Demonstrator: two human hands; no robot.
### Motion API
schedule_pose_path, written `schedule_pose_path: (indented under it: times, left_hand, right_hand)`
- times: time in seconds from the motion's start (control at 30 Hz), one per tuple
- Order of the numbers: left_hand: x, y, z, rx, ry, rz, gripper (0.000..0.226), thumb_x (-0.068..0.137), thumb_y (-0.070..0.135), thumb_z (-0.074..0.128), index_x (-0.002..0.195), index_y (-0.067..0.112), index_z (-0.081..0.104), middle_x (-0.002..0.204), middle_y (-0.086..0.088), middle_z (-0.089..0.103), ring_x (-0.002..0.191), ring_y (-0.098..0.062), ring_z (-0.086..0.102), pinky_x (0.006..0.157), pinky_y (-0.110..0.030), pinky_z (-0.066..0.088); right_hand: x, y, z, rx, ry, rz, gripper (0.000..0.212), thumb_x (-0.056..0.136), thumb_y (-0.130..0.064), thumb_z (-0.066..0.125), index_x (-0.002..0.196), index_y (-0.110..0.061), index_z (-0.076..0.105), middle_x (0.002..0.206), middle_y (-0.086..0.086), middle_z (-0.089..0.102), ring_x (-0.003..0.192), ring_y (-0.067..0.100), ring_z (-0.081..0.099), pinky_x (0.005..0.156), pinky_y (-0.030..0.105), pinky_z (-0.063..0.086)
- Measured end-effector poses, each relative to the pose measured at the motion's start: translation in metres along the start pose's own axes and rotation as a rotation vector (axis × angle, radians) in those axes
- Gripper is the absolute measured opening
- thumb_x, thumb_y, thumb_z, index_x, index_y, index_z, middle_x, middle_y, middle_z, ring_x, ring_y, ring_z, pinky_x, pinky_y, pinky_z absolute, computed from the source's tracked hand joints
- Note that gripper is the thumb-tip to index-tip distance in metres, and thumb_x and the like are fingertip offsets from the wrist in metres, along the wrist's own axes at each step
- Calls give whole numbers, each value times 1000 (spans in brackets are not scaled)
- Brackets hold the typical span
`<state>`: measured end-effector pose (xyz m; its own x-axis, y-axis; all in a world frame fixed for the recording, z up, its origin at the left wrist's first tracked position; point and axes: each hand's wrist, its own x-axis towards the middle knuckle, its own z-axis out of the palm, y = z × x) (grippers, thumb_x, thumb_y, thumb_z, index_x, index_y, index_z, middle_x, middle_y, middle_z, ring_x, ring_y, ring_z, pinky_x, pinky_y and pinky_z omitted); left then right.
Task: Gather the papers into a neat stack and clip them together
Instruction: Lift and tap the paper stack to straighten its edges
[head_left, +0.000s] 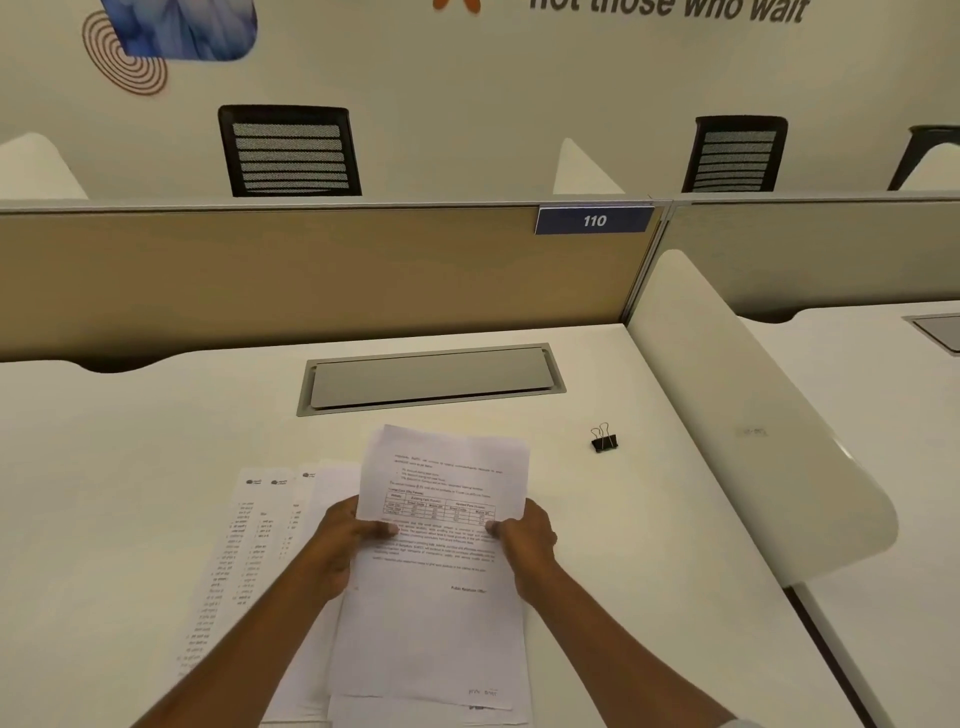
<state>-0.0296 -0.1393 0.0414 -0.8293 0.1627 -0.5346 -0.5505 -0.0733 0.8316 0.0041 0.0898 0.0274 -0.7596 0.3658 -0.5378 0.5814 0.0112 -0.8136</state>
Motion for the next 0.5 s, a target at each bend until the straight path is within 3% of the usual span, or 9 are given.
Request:
schedule_pose_path:
  times: [0.07, 0.17, 0.3, 0.37, 0.43, 0.5]
  left_hand:
    - [-2, 0, -1, -2, -11, 15, 44, 69, -11, 72, 110, 2, 64, 104, -19, 73, 91, -39, 71, 79, -51, 58]
    - [-7, -1, -4, -15, -34, 50, 46, 68, -8, 73, 112, 4, 64, 108, -20, 72, 94, -40, 70, 83, -52, 57]
    - [-13, 1, -2, -92, -63, 81, 49, 62, -6, 79, 107, 6, 65, 105, -20, 73, 90, -38, 71, 73, -46, 61]
    - [-16, 4, 1, -127, -91, 90, 66, 45, 5, 90, 107, 6, 65, 104, -20, 73, 90, -38, 71, 70, -44, 61]
    - [-19, 8, 4, -123, -107, 111, 73, 41, 9, 91, 109, 5, 65, 106, -20, 73, 92, -39, 71, 71, -46, 61]
    - [-22, 13, 10, -99, -137, 131, 68, 52, 5, 85, 116, 4, 62, 111, -20, 71, 97, -40, 69, 77, -50, 59]
  right_hand:
    - [-2, 0, 0, 31, 12, -14, 27, 66, -9, 65, 86, -27, 60, 106, 3, 65, 97, 29, 61, 80, 47, 58]
    - [-7, -5, -6, 101, -17, -68, 44, 70, -4, 74, 102, -16, 46, 110, 2, 52, 94, 24, 63, 79, 44, 59]
    - [-7, -7, -20, 239, -232, -85, 80, 62, -15, 84, 121, -19, 30, 116, 7, 60, 104, 26, 63, 85, 42, 57]
    - [-5, -10, -29, 252, -303, -91, 93, 56, -25, 88, 127, -21, 29, 120, 9, 62, 108, 30, 63, 92, 50, 54]
    - [-6, -13, -36, 221, -424, -156, 79, 62, -25, 87, 127, -14, 44, 120, 11, 66, 109, 33, 65, 92, 52, 54]
    - [-12, -18, -41, 192, -462, -211, 55, 68, -19, 81, 118, -12, 60, 114, 10, 71, 103, 31, 68, 87, 47, 57]
